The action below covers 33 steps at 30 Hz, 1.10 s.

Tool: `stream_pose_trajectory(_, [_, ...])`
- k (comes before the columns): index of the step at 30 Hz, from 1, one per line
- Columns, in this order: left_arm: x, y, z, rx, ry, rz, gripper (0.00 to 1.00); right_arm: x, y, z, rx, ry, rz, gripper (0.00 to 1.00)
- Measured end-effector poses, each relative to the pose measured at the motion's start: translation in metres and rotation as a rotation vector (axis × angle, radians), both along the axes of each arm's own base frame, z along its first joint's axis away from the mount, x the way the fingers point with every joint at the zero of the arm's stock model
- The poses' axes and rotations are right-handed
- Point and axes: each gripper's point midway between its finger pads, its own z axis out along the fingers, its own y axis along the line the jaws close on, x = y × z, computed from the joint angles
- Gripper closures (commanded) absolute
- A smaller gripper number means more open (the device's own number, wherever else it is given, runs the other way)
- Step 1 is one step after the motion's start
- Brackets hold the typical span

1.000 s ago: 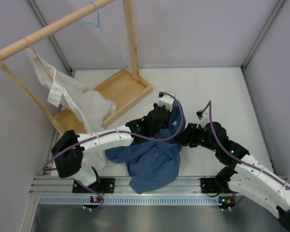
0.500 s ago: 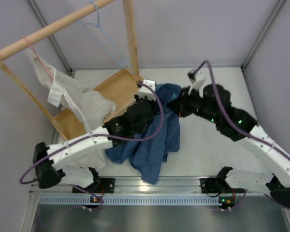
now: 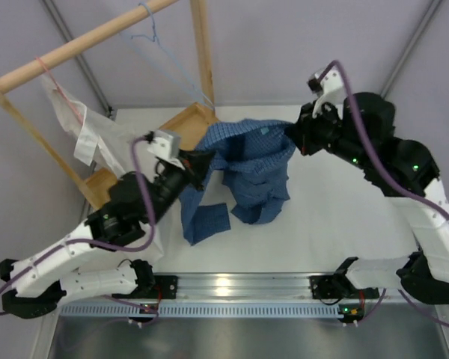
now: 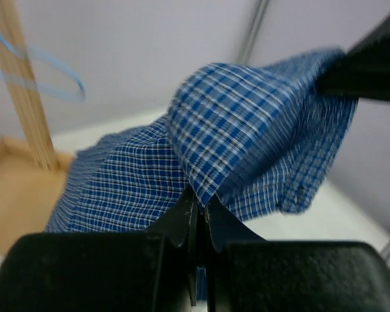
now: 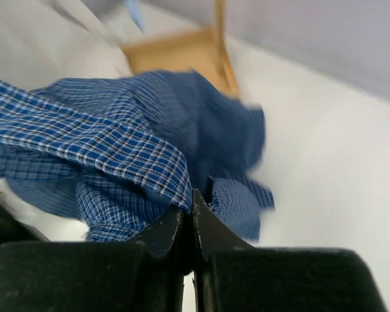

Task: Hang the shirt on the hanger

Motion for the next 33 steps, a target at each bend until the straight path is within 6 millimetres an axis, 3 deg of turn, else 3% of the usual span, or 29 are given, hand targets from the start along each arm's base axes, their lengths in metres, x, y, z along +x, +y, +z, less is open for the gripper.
stream_pose_trajectory(4, [0.006, -0.047, -0.13, 0.21, 0.22, -0.076, 1.0, 0.028, -0.04, -0.12, -0.197, 0.204, -0.165, 1.0])
stream_pose_trajectory(6, [0.007, -0.055, -0.199, 0.303, 0.349, -0.068, 1.0, 0.031, -0.061, -0.184, -0.26, 0.319, -0.223, 1.0])
stream_pose_trajectory(8, [0.004, -0.051, -0.26, 0.383, 0.466, -0.034, 1.0, 0.022, -0.076, -0.248, -0.319, 0.452, -0.245, 0.98])
stream_pose_trajectory(10, [0.001, -0.047, -0.295, 0.428, 0.537, -0.012, 1.0, 0.006, -0.078, -0.3, -0.363, 0.569, -0.219, 0.97])
stream_pose_trajectory(12, [-0.001, -0.046, -0.312, 0.455, 0.579, 0.0, 1.0, -0.005, -0.077, -0.327, -0.377, 0.63, -0.191, 0.89])
stream_pose_trajectory(13, [-0.001, -0.046, -0.315, 0.459, 0.584, -0.001, 1.0, -0.007, -0.075, -0.334, -0.375, 0.644, -0.18, 0.8])
stream_pose_trajectory(14, [-0.001, -0.047, -0.315, 0.459, 0.586, -0.005, 1.0, -0.007, -0.07, -0.337, -0.356, 0.643, -0.155, 0.58])
stream_pose_trajectory(15, [-0.002, -0.048, -0.315, 0.46, 0.587, -0.012, 1.0, -0.006, -0.066, -0.336, -0.336, 0.637, -0.136, 0.51])
stream_pose_trajectory(18, [-0.004, -0.054, -0.307, 0.464, 0.58, -0.048, 1.0, -0.005, -0.044, -0.322, -0.248, 0.552, -0.008, 0.41])
stream_pose_trajectory(20, [-0.005, -0.058, -0.3, 0.461, 0.571, -0.074, 1.0, -0.009, -0.032, -0.302, -0.19, 0.469, 0.077, 0.38])
stream_pose_trajectory(22, [-0.006, -0.064, -0.291, 0.453, 0.565, -0.102, 1.0, -0.015, -0.018, -0.275, -0.137, 0.352, 0.17, 0.35])
stream_pose_trajectory(25, [-0.01, -0.069, -0.283, 0.438, 0.566, -0.143, 1.0, -0.023, 0.005, -0.251, -0.128, 0.213, 0.29, 0.37])
stream_pose_trajectory(29, [-0.016, -0.07, -0.276, 0.429, 0.574, -0.176, 1.0, -0.033, 0.035, -0.256, -0.206, 0.174, 0.396, 0.45])
stream_pose_trajectory(33, [-0.015, -0.068, -0.267, 0.424, 0.589, -0.167, 1.0, -0.031, 0.045, -0.278, -0.291, 0.196, 0.405, 0.52])
